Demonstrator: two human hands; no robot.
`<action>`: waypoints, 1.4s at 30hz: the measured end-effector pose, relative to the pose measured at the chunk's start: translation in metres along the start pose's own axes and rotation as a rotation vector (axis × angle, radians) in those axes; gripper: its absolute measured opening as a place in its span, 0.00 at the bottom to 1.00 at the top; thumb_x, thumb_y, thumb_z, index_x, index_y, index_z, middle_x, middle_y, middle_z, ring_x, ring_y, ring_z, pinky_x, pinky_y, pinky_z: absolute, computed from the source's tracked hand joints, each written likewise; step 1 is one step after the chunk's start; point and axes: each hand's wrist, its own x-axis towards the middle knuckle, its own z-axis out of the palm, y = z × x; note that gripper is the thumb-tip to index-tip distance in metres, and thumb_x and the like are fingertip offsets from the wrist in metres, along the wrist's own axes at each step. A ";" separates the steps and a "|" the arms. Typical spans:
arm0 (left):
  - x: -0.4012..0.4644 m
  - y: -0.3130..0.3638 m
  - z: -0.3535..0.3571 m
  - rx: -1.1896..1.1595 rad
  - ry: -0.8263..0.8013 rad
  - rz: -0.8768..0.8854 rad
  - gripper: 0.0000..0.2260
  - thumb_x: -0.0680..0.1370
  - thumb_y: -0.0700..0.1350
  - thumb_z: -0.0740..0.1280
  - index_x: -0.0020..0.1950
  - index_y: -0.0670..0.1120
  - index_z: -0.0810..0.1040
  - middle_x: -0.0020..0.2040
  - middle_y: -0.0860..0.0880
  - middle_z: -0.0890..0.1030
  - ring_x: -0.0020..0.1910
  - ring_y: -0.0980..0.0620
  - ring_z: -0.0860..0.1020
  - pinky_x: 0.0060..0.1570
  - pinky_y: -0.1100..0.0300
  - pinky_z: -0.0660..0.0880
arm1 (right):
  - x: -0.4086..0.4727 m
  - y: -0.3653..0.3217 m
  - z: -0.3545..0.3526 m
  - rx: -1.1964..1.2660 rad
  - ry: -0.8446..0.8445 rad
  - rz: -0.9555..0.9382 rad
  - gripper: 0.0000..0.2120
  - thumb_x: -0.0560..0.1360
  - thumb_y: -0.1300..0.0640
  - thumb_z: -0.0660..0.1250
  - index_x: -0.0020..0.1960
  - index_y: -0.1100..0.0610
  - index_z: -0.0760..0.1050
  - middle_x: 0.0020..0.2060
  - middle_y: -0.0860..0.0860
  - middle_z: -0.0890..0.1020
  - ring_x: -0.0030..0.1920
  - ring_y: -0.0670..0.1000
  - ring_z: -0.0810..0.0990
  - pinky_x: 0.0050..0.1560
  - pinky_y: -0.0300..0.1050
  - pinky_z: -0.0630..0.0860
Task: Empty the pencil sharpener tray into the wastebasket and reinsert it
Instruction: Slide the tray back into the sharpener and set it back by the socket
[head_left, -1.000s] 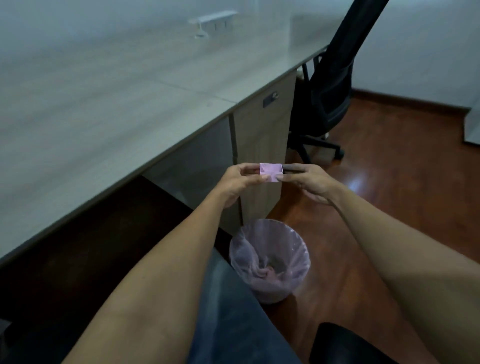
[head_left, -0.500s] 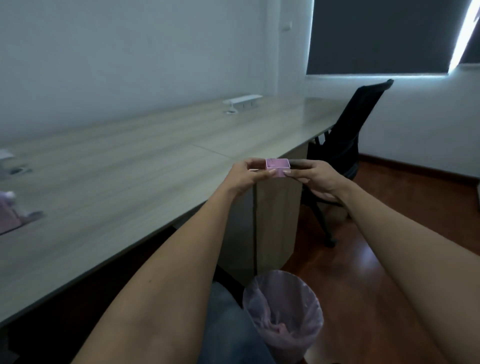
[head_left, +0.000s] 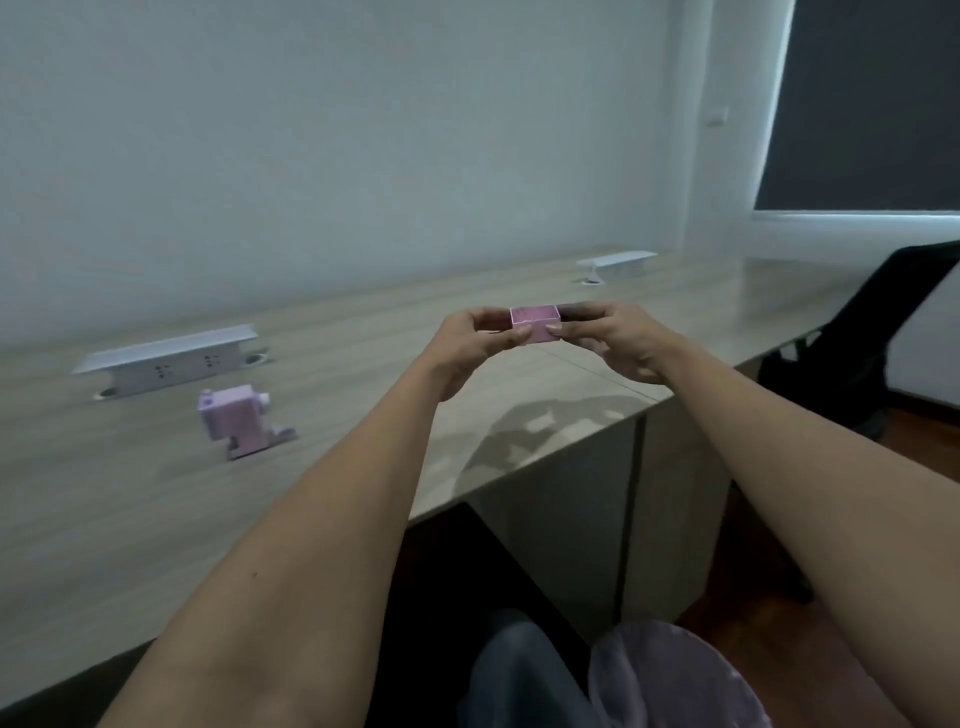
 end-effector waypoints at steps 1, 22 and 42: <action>-0.004 0.003 -0.014 0.010 0.027 -0.001 0.22 0.76 0.40 0.74 0.69 0.36 0.77 0.65 0.39 0.82 0.68 0.44 0.80 0.65 0.60 0.75 | 0.009 -0.005 0.014 -0.007 -0.032 -0.006 0.20 0.73 0.67 0.73 0.65 0.67 0.78 0.60 0.57 0.85 0.62 0.50 0.83 0.61 0.39 0.76; -0.119 0.019 -0.270 0.219 0.424 -0.076 0.21 0.77 0.44 0.74 0.68 0.40 0.80 0.64 0.43 0.84 0.66 0.45 0.81 0.57 0.64 0.78 | 0.130 -0.011 0.286 0.070 -0.455 -0.023 0.19 0.74 0.67 0.73 0.64 0.66 0.79 0.59 0.56 0.85 0.60 0.49 0.84 0.58 0.36 0.77; -0.216 -0.088 -0.327 0.173 0.715 -0.367 0.23 0.76 0.40 0.75 0.69 0.37 0.76 0.62 0.41 0.82 0.56 0.46 0.81 0.48 0.60 0.78 | 0.148 0.082 0.335 -0.156 -0.463 -0.020 0.24 0.71 0.55 0.78 0.65 0.60 0.81 0.59 0.49 0.85 0.61 0.45 0.80 0.63 0.40 0.68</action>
